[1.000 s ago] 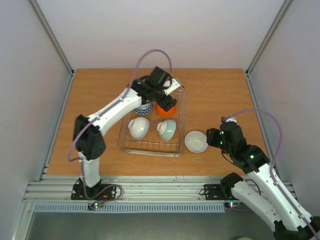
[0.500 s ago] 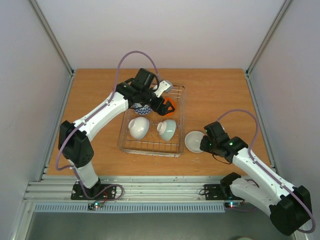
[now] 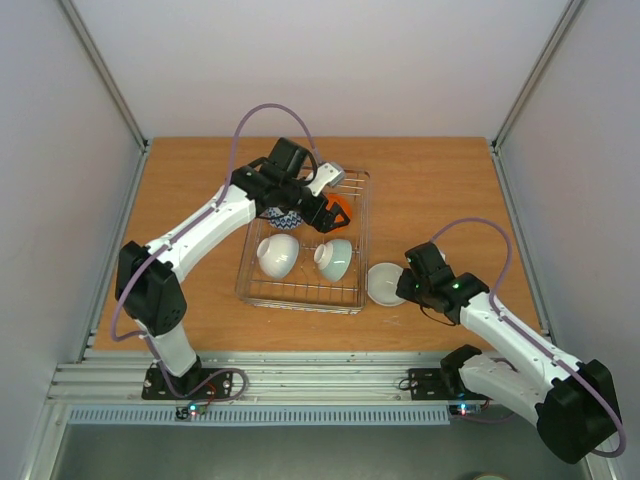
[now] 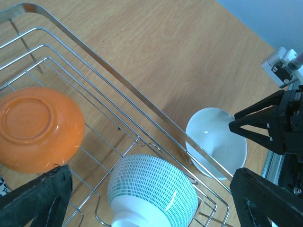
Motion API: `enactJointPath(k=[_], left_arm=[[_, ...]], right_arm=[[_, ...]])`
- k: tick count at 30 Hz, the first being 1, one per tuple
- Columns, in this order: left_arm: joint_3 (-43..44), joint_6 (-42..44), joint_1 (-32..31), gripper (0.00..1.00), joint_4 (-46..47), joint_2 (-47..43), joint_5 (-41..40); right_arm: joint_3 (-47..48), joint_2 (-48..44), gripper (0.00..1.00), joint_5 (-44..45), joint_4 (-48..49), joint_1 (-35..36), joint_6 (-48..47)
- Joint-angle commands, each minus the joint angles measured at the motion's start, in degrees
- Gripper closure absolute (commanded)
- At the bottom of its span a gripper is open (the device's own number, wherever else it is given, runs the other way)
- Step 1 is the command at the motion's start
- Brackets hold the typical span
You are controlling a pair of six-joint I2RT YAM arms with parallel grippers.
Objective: Load the bowls into the dish rack
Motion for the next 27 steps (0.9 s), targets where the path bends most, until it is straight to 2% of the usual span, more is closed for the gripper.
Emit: enactJointPath(k=[1, 13, 27], left_arm=[[-0.56, -0.56, 0.12, 0.09, 2.41, -1.24, 1.35], [-0.73, -0.57, 0.07, 0.08, 2.4, -0.91, 1.72], [-1.61, -0.44, 0.07, 0.09, 2.68, -0.87, 1.95]], right_arm=[[-1.68, 0.4, 0.69, -0.92, -1.8, 0.18, 1.13], [-1.91, 0.19, 0.72, 2.89, -5.28, 0.18, 1.14], [0.84, -4.07, 0.72, 5.17, -9.75, 0.16, -0.51]])
